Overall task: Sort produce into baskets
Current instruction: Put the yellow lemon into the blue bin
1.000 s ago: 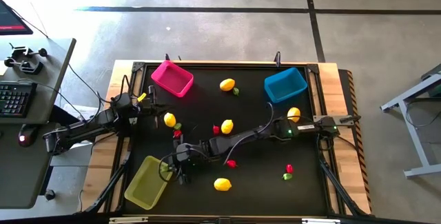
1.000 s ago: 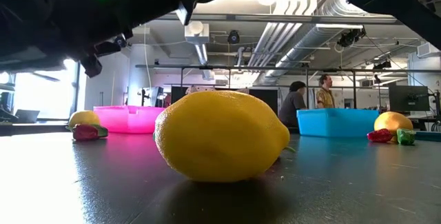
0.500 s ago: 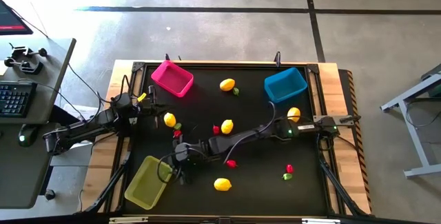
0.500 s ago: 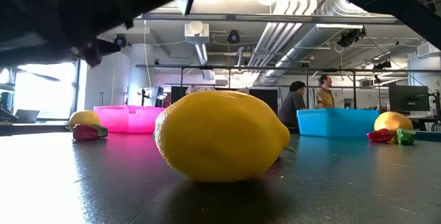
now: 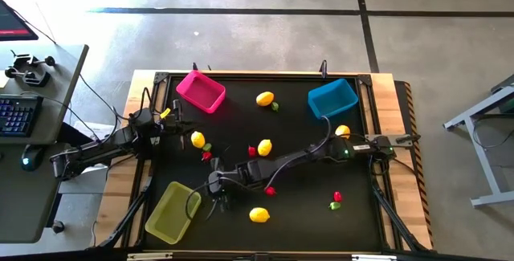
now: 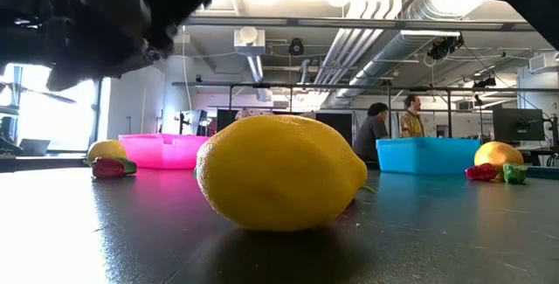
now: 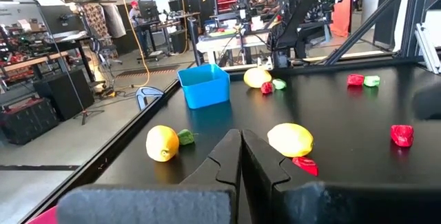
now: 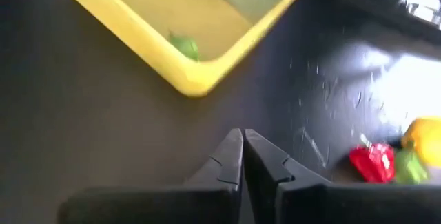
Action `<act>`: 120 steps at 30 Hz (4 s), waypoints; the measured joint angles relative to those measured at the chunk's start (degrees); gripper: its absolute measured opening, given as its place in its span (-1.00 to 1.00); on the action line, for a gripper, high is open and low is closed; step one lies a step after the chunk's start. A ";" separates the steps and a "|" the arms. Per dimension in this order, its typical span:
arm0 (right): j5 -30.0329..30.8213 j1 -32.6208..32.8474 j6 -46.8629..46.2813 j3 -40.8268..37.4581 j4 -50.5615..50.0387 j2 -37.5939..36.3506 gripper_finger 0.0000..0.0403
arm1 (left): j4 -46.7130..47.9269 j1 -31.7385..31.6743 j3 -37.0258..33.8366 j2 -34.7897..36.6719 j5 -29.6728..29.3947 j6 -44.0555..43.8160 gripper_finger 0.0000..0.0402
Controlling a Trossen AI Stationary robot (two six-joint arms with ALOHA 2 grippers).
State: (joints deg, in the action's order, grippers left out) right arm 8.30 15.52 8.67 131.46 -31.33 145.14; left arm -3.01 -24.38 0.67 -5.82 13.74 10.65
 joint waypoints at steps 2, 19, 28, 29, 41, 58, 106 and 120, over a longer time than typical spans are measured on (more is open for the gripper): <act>0.34 -0.32 -0.69 -0.97 -0.64 -0.05 -0.98 | 0.00 0.01 0.00 0.00 -0.01 0.01 -1.00; 3.71 -1.82 -8.50 -44.76 35.07 -21.94 -1.00 | 0.02 0.02 0.01 0.00 0.03 0.01 -1.00; 8.95 -3.13 -13.67 -69.92 51.50 -37.33 -1.00 | 0.01 0.02 0.00 0.00 0.00 0.01 -1.00; 9.36 -3.51 -14.36 -72.19 52.72 -38.61 -1.00 | 0.04 0.02 0.00 0.00 -0.01 0.01 -1.00; 6.52 -9.70 -20.24 -89.20 59.39 -50.01 -1.00 | -0.03 0.01 0.00 0.00 0.04 0.01 -1.00; 4.59 -12.65 -7.60 -84.56 36.60 -50.07 -0.20 | 0.00 0.02 0.00 0.00 -0.05 0.01 -1.00; -7.15 -16.76 30.83 -68.48 20.27 -36.36 0.38 | -0.24 0.04 0.02 0.01 0.20 -0.07 -1.00; -8.34 -16.63 16.69 -68.50 21.59 -36.38 -0.10 | -0.28 0.04 0.00 0.02 0.19 -6.09 -1.00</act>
State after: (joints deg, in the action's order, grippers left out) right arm -0.04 -1.10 25.36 62.96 -9.74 108.77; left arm -3.29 -24.34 0.67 -5.80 13.93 4.56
